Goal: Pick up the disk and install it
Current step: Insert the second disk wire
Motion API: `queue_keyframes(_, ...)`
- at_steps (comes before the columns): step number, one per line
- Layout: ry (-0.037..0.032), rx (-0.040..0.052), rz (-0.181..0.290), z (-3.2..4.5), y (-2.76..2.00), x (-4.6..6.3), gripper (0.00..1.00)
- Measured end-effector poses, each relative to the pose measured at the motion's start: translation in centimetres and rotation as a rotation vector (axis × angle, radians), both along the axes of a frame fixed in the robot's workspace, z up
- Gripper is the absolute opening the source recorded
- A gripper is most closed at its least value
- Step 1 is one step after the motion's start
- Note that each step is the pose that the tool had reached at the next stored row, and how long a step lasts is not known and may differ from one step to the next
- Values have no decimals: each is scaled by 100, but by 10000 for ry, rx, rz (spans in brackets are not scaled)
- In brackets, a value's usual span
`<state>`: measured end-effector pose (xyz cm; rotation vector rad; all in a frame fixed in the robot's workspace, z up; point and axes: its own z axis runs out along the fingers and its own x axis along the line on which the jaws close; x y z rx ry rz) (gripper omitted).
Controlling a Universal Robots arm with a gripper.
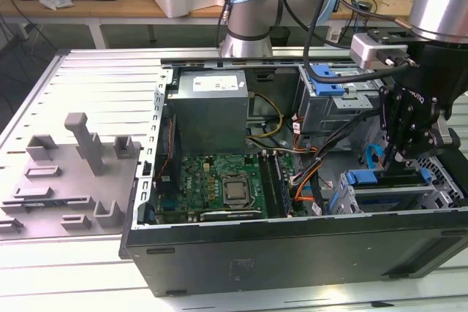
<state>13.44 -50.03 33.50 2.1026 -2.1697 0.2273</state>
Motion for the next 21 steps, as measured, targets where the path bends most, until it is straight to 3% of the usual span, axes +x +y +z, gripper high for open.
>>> queue_keyframes(21, -3, 4, 7, -9, 0, -3, 16)
